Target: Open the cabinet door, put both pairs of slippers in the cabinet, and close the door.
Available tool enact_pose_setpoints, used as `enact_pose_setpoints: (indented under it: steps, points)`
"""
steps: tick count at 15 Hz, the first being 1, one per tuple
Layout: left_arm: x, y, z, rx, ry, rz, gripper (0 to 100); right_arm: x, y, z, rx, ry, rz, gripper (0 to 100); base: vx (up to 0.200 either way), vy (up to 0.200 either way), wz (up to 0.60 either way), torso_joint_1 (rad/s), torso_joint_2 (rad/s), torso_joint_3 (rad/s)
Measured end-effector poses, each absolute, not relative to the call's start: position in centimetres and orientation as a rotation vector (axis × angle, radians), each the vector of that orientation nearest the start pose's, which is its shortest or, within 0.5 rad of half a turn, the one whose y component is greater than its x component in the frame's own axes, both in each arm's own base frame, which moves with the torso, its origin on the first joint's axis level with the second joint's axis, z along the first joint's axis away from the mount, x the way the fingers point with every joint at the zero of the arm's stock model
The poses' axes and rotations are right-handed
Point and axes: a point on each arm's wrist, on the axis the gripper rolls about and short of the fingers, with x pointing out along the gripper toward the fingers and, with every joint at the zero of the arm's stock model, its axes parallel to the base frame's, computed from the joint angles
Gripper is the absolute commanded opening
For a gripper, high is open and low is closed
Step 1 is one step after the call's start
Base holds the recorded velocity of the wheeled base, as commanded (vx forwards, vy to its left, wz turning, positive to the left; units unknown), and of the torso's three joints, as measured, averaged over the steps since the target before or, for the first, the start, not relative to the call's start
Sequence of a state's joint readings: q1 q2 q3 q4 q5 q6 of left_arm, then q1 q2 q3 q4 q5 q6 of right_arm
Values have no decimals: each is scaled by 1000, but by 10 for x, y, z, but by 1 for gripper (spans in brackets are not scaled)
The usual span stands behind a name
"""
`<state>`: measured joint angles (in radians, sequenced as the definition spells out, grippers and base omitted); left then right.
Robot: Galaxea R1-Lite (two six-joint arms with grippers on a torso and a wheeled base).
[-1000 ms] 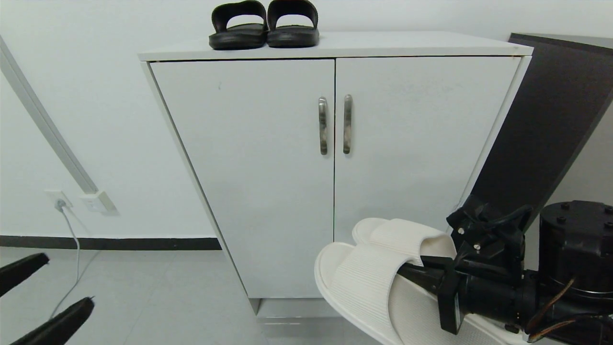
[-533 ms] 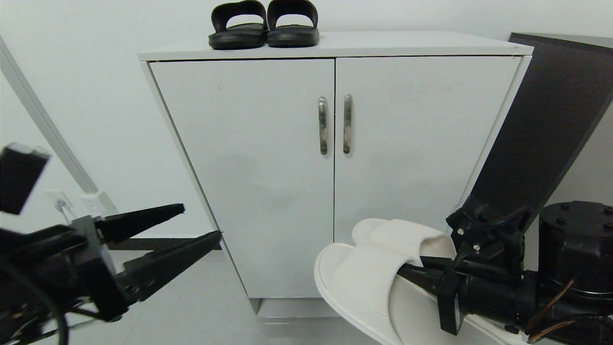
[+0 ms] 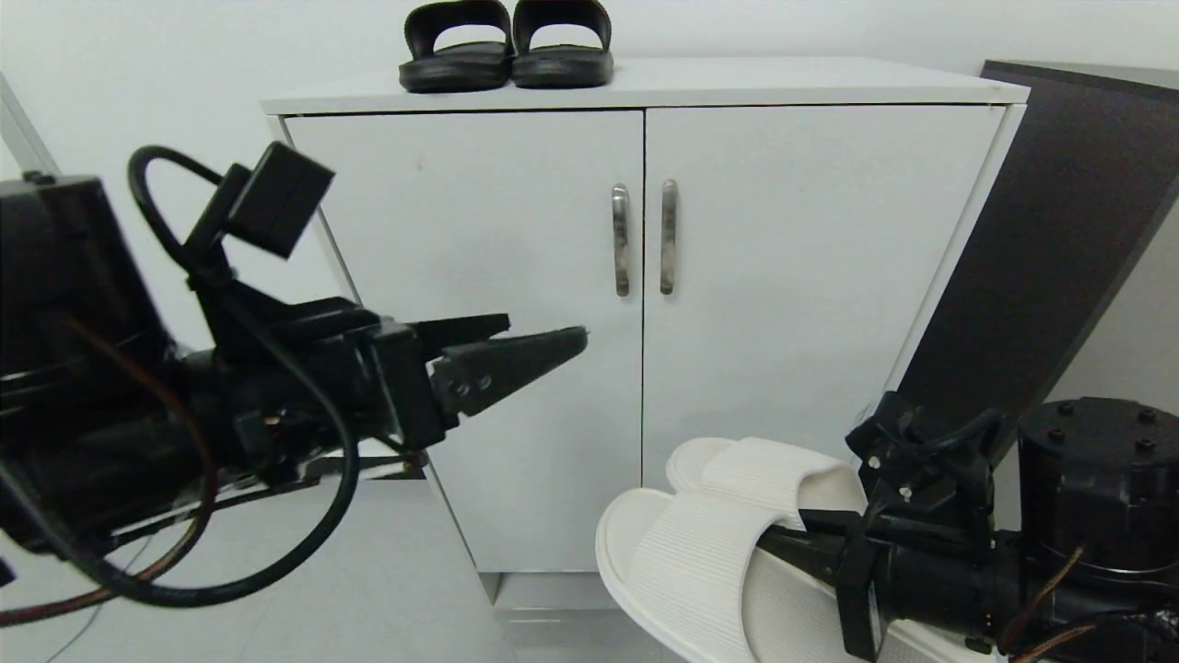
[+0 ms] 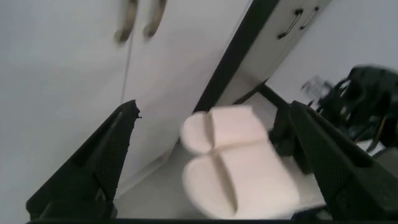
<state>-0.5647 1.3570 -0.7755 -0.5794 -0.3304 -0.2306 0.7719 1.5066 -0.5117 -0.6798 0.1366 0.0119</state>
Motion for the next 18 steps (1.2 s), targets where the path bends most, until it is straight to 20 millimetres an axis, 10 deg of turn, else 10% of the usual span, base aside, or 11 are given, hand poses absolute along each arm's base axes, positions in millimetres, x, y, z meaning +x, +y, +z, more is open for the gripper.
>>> enact_pose_setpoints:
  steps: [10,18]
  points:
    - [243,-189,300,-367,145,-1164,100,166,165,156,-100,337,897,0,0,0,0,0,0,0]
    - [269,-215,296,-310,129,-1027,100,166,165,155,-104,343,895,0,0,0,0,0,0,0]
